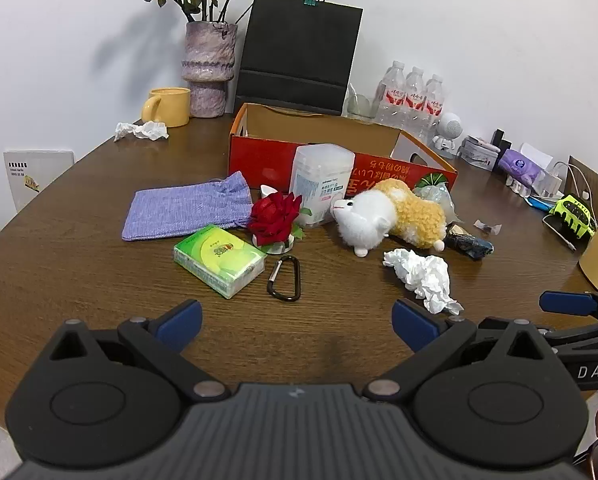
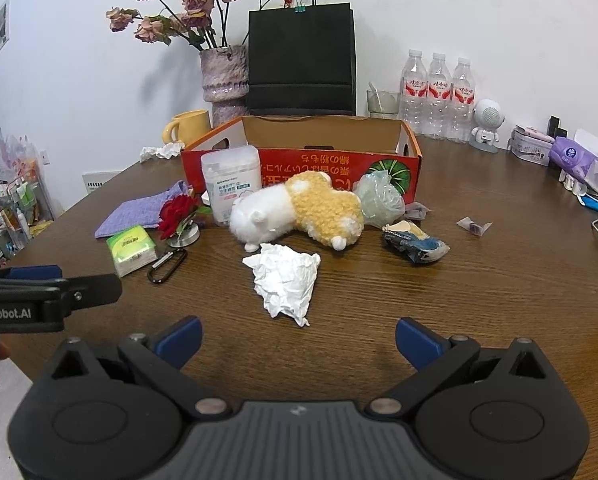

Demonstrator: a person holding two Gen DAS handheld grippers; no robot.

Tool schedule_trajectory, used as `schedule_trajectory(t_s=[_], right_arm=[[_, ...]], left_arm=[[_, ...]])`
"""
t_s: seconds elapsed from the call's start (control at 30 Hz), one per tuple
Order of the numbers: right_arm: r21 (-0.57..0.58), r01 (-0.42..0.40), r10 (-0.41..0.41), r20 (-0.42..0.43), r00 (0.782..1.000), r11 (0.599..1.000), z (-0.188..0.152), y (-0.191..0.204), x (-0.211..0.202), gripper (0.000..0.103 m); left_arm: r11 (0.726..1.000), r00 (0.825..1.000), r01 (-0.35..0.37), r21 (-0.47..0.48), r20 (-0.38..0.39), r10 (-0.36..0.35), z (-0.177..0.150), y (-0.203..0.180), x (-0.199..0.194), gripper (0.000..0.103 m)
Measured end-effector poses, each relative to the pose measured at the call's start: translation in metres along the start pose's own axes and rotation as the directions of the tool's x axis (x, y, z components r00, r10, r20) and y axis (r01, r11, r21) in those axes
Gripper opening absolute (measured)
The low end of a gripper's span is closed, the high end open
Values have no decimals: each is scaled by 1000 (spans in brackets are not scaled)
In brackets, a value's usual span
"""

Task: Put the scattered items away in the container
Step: 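Grasp the green tissue pack with the left tool while the right tool grasps the crumpled tissue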

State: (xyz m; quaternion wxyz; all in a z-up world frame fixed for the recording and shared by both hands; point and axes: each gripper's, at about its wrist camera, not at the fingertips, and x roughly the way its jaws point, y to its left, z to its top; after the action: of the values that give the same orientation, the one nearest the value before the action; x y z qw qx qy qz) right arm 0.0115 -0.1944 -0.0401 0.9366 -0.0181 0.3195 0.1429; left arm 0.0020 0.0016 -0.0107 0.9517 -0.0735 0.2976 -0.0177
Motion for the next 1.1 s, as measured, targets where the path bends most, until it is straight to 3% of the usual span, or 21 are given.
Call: schedule_trajectory(t_s=[0.63, 1.1], right_arm=[[-7, -21, 21, -43, 999, 1000, 1, 3, 18, 103], [8, -27, 28, -84, 996, 1000, 18, 5, 74, 96]], left_arm=[[1000, 1000, -3, -3, -21, 3, 2, 6, 12, 103], [992, 995, -62, 110, -72, 70, 34, 40, 73, 103]])
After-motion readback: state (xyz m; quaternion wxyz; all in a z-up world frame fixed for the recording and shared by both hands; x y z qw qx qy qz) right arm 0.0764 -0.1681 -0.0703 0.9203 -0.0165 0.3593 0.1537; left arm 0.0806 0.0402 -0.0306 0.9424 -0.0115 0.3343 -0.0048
